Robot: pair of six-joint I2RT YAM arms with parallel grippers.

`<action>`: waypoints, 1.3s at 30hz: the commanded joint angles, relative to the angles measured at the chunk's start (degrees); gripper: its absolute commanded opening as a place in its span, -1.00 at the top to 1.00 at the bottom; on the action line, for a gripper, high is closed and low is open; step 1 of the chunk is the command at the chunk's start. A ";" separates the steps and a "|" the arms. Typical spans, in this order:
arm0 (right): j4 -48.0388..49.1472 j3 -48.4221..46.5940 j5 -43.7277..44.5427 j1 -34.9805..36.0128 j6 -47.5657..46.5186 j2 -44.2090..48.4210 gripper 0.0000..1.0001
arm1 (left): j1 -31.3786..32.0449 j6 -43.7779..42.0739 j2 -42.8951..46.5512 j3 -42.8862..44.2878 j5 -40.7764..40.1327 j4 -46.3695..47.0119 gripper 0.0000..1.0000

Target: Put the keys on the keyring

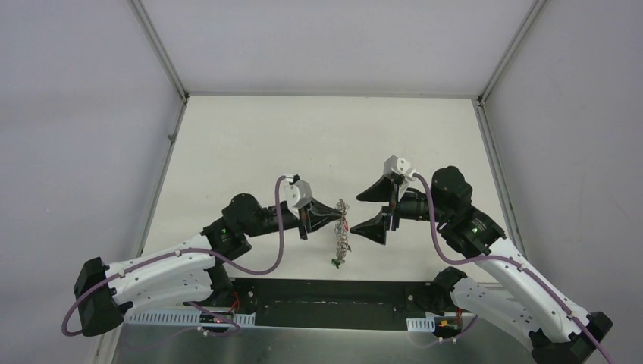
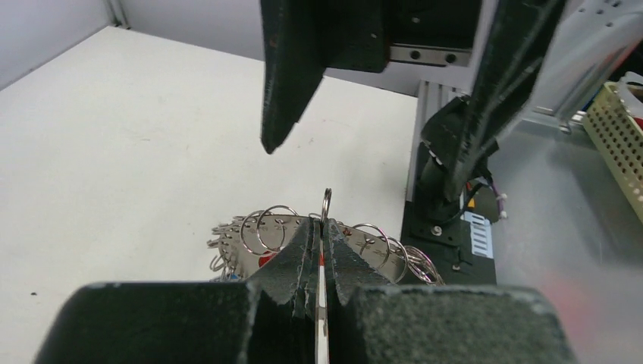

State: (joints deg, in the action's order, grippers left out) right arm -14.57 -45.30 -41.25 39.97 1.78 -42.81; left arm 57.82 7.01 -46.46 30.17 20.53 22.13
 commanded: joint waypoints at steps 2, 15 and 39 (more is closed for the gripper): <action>-2.64 -4.05 2.61 0.29 -1.49 1.08 -0.99 | 0.48 0.15 -7.06 8.93 -8.03 0.86 1.00; -8.56 -4.44 6.58 0.28 -4.10 5.32 -0.99 | -1.37 5.08 -28.57 24.80 -21.79 -3.31 1.00; -5.21 0.25 7.65 0.29 1.52 3.15 -0.99 | -3.48 13.52 -19.11 -1.16 -34.96 -1.19 1.00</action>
State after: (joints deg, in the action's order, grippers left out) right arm -22.59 -45.17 -34.04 39.97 1.37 -38.68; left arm 54.52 17.87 -70.06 29.26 -8.14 24.71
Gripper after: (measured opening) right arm 0.991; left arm 0.009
